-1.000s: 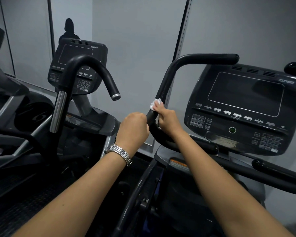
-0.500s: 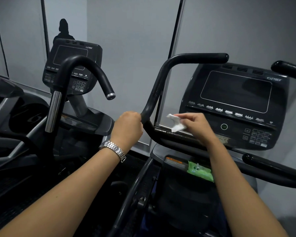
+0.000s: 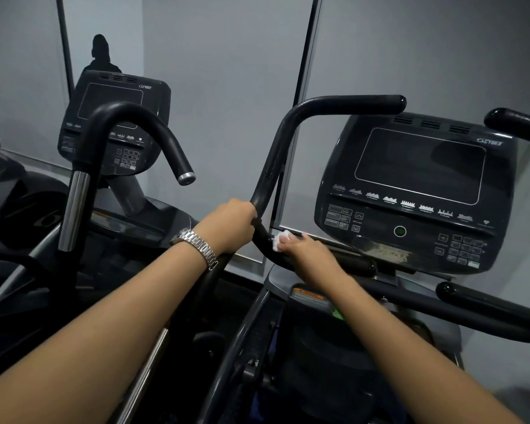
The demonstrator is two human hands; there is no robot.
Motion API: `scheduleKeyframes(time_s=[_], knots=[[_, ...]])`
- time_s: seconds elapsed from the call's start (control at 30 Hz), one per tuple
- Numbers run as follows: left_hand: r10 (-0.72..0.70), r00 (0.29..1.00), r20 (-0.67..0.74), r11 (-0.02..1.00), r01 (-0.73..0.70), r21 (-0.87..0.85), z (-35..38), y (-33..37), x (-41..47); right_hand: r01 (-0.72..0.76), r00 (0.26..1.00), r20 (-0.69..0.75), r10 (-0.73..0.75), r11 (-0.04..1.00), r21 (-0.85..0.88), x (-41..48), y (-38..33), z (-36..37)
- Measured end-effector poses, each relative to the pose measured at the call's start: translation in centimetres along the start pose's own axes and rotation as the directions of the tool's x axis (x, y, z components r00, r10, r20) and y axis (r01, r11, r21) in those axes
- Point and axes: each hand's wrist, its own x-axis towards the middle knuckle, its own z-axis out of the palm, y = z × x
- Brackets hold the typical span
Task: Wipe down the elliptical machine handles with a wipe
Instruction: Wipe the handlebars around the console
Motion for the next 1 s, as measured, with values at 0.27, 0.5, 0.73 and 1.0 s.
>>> scheduleKeyframes(time_s=[0.27,0.5,0.73,1.0], knots=[[0.001,0.999,-0.046,1.000,-0.001,-0.008,0.9,-0.1,0.2,-0.026,1.000,0.012,0.026,0.999,-0.030,-0.8,0.1,2.1],[-0.007,0.998,-0.062,0.999,0.004,-0.041,0.8,-0.2,0.3,-0.126,0.982,-0.134,0.134,0.990,0.068,1.4,-2.2,3.0],[-0.001,0.997,-0.081,1.000,-0.001,-0.022,0.4,0.2,-0.2,-0.232,0.957,-0.174,0.232,0.972,0.024,-0.2,-0.7,2.3],[-0.014,0.996,-0.089,0.999,0.010,-0.046,0.3,0.3,-0.5,-0.087,0.979,-0.185,0.089,0.996,0.021,-0.8,-2.2,3.6]])
